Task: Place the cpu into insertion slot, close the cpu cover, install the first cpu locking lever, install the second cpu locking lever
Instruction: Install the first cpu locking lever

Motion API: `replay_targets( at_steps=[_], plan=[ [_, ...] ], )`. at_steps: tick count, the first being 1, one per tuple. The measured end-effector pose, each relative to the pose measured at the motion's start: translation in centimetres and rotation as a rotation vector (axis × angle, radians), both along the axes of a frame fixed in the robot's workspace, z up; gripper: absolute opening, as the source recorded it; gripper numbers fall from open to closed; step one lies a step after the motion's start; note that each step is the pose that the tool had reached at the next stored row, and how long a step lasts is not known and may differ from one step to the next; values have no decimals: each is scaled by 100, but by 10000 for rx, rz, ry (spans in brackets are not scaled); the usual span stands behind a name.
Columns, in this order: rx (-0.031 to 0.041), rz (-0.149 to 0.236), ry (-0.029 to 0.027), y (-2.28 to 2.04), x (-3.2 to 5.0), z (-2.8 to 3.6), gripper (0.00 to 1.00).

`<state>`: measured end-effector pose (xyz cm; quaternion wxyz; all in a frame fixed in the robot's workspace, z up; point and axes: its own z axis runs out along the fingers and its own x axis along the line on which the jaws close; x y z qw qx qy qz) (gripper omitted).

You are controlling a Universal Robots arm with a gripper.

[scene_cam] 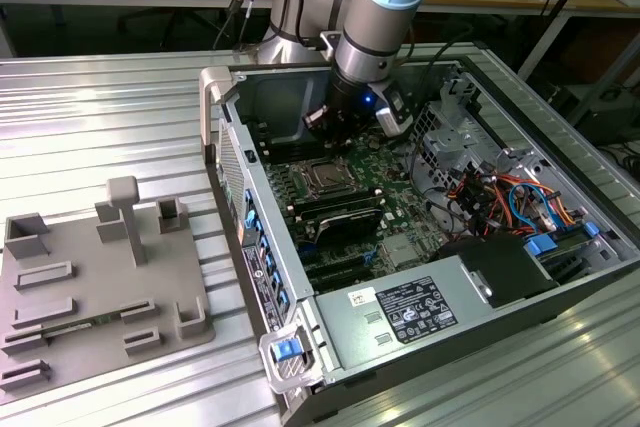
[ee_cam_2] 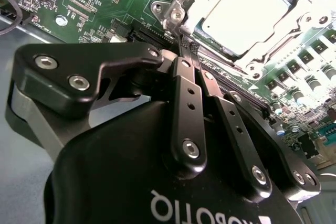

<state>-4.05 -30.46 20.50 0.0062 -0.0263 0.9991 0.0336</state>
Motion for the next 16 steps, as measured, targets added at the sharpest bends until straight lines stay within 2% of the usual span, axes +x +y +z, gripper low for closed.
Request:
replay_targets(
  at_steps=[6,16],
  plan=[
    [1,0,-1,-6,0,-1,11],
    [1,-1,-1,-42,0,-1,11]
  ],
)
